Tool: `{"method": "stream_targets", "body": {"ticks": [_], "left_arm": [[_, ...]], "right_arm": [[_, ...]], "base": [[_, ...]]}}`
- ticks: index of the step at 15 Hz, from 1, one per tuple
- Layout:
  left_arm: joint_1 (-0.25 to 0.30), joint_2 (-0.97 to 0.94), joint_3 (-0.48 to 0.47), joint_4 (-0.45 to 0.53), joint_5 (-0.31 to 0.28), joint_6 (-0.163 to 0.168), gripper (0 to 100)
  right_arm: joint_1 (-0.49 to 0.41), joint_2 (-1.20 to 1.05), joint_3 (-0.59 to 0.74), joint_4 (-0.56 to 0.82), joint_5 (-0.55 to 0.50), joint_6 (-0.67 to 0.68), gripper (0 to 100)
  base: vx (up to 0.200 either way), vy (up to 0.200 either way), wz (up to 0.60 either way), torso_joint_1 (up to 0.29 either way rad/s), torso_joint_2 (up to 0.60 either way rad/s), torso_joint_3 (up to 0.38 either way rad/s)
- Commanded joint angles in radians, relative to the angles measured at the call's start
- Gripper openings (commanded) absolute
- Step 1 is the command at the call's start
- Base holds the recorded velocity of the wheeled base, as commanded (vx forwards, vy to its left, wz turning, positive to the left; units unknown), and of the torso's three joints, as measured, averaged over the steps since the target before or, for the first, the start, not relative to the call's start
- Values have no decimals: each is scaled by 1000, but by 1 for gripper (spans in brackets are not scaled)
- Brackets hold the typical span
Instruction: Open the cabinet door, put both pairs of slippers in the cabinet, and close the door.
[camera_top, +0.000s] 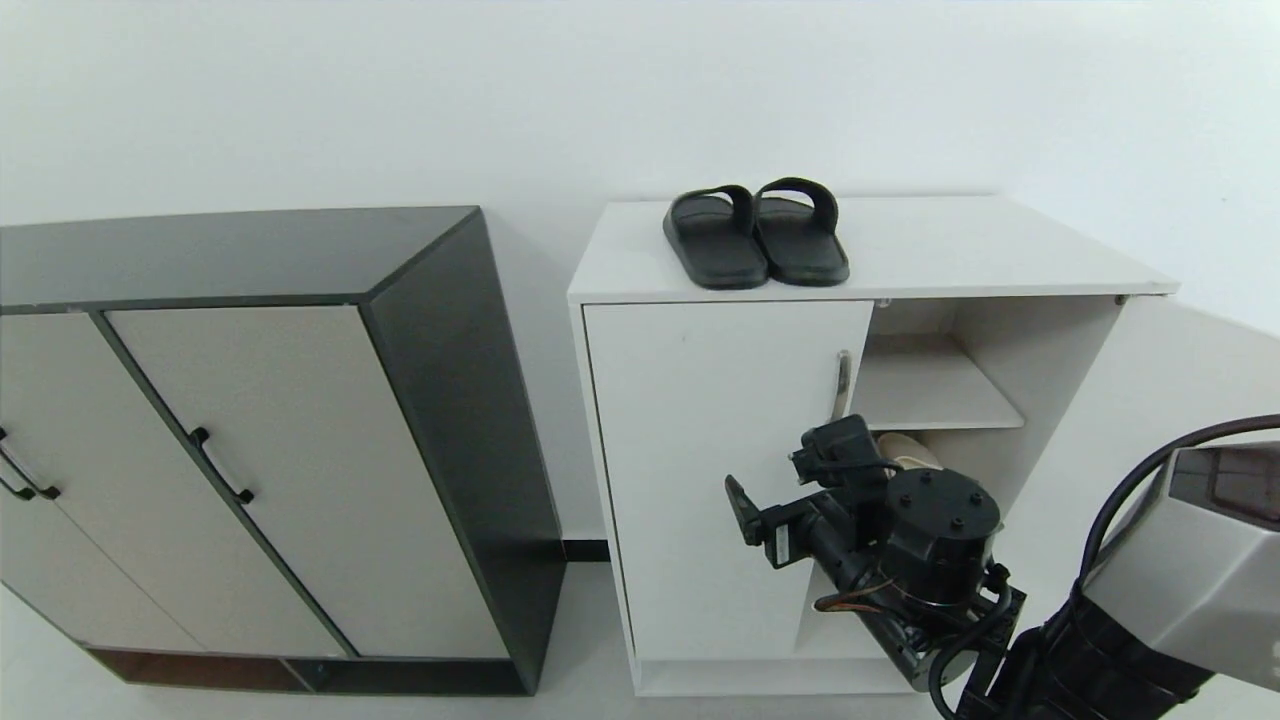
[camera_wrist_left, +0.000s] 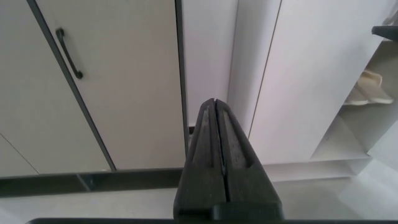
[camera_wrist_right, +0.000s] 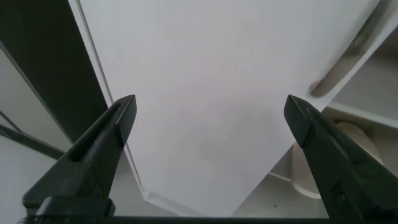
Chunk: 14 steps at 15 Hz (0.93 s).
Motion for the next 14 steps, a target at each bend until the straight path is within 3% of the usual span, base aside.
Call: {"method": "stream_targets", "body": {"ticks": [1,14], "left_arm": [[0,0,0,0,0,0,0],[0,0,0,0,0,0,0]], "right_arm": [[0,2,0,0,0,0,100],[0,-3,5,-3,0,0,100]], "base": [[0,0,0,173,-486,-315],[0,0,0,212,-525,-312]]}}
